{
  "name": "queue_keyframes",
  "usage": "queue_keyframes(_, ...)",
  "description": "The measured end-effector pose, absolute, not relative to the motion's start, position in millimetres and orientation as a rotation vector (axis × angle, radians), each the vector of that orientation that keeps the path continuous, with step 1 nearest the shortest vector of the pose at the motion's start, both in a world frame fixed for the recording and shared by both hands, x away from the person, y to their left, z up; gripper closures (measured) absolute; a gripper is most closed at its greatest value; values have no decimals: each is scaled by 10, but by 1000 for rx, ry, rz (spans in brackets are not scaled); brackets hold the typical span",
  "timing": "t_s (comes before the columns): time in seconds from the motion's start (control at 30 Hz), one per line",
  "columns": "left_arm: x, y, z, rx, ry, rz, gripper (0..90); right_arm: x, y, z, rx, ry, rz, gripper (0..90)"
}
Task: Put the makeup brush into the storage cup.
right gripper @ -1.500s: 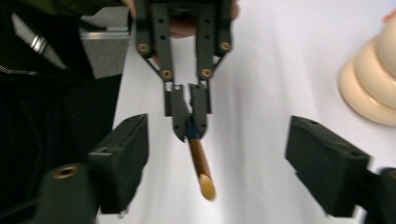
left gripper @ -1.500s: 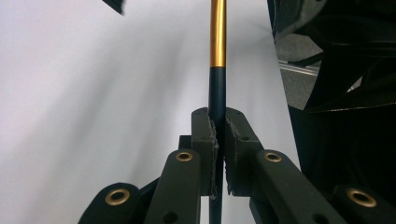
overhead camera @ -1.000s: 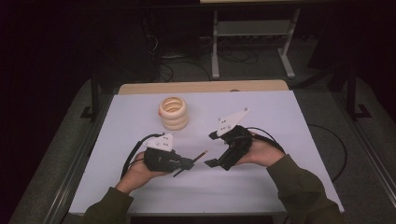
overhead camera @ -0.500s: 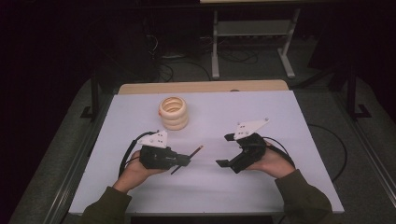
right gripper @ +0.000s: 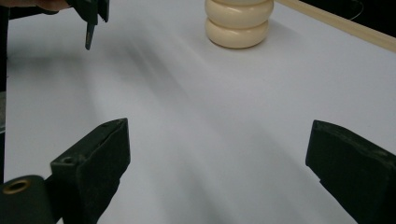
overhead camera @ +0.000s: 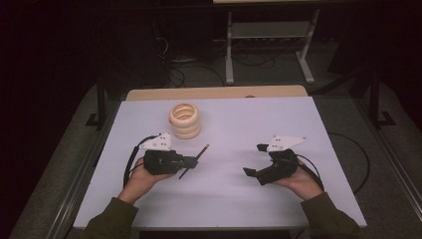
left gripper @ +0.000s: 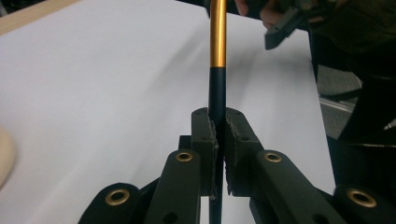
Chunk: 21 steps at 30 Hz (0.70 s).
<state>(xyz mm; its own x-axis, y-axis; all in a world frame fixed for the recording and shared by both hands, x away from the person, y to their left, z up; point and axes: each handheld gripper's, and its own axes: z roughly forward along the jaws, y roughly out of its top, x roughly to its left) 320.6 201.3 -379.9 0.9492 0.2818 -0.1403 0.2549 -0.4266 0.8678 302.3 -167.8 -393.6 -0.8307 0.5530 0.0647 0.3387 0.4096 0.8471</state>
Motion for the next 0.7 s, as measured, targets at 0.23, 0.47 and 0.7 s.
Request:
queue_keyframes(0.23, 3248, 2107, -3751, 1989, 431, 61, 838, 2956, -1763, -3981, 821, 2413, 1382, 57)
queue_keyframes(0.47, 3299, 2216, -3670, 1958, 479, 116, 838, 2873, -1883, -4009, 866, 2348, 1392, 57)
queue_keyframes(0.7, 3378, 2359, -3608, 1907, 539, 171, 838, 2810, -1927, -4052, 882, 2334, 1379, 55)
